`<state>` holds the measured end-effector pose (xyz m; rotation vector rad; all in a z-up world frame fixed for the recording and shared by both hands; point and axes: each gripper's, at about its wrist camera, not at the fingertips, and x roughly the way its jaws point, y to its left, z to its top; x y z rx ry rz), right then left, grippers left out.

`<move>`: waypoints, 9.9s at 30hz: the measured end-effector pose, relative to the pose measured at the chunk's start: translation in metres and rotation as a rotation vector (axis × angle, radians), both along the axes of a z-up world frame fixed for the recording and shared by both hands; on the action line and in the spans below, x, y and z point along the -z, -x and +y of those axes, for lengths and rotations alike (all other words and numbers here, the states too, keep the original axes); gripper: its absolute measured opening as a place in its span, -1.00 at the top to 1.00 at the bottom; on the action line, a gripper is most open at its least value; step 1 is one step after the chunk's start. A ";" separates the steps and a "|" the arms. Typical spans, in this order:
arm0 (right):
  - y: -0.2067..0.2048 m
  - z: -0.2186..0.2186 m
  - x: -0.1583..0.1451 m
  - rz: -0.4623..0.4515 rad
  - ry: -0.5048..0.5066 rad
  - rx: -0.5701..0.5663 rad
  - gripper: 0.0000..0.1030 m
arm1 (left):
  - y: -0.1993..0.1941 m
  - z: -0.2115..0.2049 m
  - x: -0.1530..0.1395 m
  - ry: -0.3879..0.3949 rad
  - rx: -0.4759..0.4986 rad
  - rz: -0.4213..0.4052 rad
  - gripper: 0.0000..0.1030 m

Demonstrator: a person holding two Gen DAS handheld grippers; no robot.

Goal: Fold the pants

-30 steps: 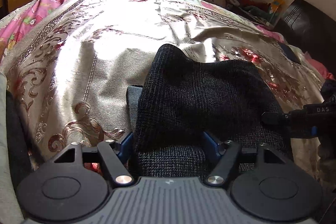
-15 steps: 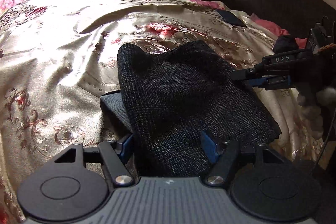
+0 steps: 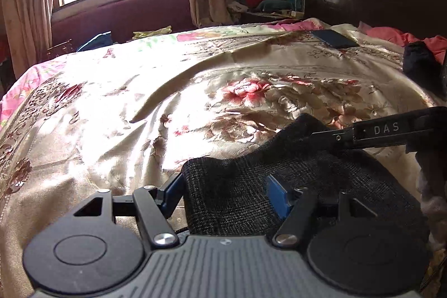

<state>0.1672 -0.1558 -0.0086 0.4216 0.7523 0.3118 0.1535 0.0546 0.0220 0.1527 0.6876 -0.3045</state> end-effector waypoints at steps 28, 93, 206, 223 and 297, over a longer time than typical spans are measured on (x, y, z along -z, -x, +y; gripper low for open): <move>0.155 0.037 -0.029 0.002 0.078 -0.045 0.33 | 0.115 0.018 -0.004 0.024 -0.097 0.022 -0.71; 0.194 0.050 -0.023 0.044 0.203 0.014 0.15 | 0.164 0.003 0.003 0.040 -0.284 0.073 -1.00; 0.111 -0.273 -0.054 -0.023 0.216 0.282 0.12 | 0.036 -0.335 0.006 0.123 0.139 0.138 -1.00; 0.115 -0.225 -0.060 0.043 0.324 0.067 -0.01 | 0.067 -0.290 0.015 0.232 0.242 0.235 -1.00; 0.340 -0.225 -0.075 0.108 0.418 0.608 0.14 | 0.188 -0.335 -0.022 0.147 0.215 0.189 -1.00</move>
